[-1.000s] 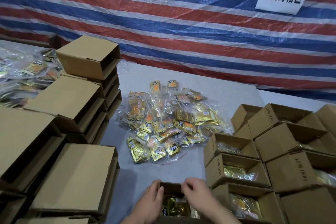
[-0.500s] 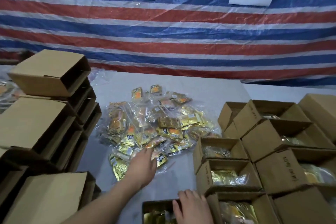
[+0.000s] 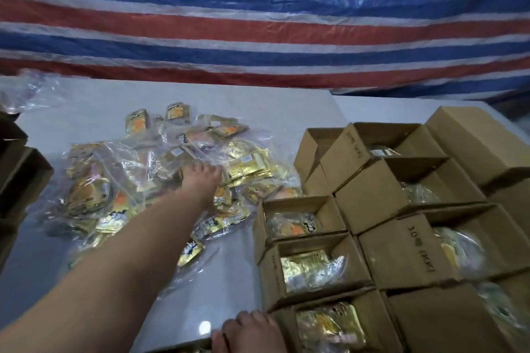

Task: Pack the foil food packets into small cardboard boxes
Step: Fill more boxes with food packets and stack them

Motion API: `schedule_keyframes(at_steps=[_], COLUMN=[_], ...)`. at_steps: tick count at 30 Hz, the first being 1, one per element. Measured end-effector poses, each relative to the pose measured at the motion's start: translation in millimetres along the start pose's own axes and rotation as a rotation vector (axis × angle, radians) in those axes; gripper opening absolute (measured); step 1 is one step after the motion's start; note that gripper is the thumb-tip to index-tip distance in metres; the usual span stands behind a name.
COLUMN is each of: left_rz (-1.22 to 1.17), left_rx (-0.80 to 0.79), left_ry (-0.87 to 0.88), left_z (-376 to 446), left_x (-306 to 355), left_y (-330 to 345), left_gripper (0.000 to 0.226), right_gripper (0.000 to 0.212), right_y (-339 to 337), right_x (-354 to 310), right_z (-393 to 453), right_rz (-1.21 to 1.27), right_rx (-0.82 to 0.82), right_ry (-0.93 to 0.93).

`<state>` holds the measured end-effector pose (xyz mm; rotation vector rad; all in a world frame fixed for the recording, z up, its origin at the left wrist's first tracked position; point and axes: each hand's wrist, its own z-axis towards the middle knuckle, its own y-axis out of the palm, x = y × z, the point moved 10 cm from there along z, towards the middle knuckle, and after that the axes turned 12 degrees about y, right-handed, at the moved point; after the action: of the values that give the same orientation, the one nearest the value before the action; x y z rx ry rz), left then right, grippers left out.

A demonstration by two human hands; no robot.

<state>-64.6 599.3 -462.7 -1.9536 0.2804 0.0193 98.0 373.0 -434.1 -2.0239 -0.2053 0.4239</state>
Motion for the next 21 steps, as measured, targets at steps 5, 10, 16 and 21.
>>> schedule_keyframes(at_steps=[5,10,16,21], left_rz=[0.015,-0.055,-0.227,-0.330], left_rx=[0.021,0.041,0.055,0.222], left_ry=[-0.044,-0.073,-0.098,-0.114], left_z=[14.9,12.8,-5.0,-31.3], left_x=[3.6,0.9,1.0,-4.6], left_y=[19.6,22.6,33.7,30.9], left_gripper=[0.106,0.069,0.063,0.060], right_gripper=[0.047,0.049,0.046,0.046], right_y=[1.8,-0.9,5.1,5.8], right_x=[16.3,13.3,9.8,6.4], right_z=[6.7,6.9,-1.1,4.9], right_rz=[-0.011,-0.088,-0.047,-0.001], right_rx=[0.010,0.047,0.055,0.081], right_ry=[0.096,0.108,0.119,0.057])
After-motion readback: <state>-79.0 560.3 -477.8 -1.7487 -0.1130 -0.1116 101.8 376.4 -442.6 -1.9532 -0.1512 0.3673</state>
